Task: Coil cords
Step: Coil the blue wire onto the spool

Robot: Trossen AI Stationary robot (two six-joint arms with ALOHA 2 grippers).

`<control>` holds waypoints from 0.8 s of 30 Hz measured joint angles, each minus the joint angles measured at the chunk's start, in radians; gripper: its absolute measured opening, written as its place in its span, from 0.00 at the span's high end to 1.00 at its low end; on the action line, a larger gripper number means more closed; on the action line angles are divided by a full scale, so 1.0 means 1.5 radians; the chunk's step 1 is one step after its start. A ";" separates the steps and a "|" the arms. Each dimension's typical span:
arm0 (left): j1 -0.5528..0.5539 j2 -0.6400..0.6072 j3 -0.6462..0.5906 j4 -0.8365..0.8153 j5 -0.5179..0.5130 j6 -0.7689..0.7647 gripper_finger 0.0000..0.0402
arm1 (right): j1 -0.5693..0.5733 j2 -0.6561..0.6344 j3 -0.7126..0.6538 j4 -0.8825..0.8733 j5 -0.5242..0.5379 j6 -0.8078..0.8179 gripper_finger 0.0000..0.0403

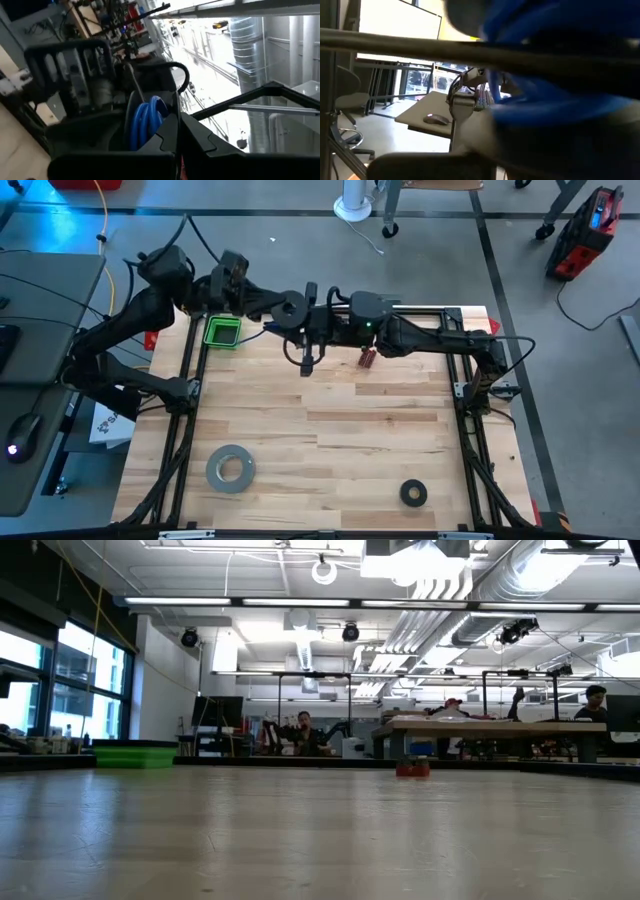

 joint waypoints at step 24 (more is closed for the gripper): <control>-0.004 -0.054 0.000 -0.167 0.113 -0.008 1.00 | -0.022 0.000 0.000 -0.010 0.003 -0.081 1.00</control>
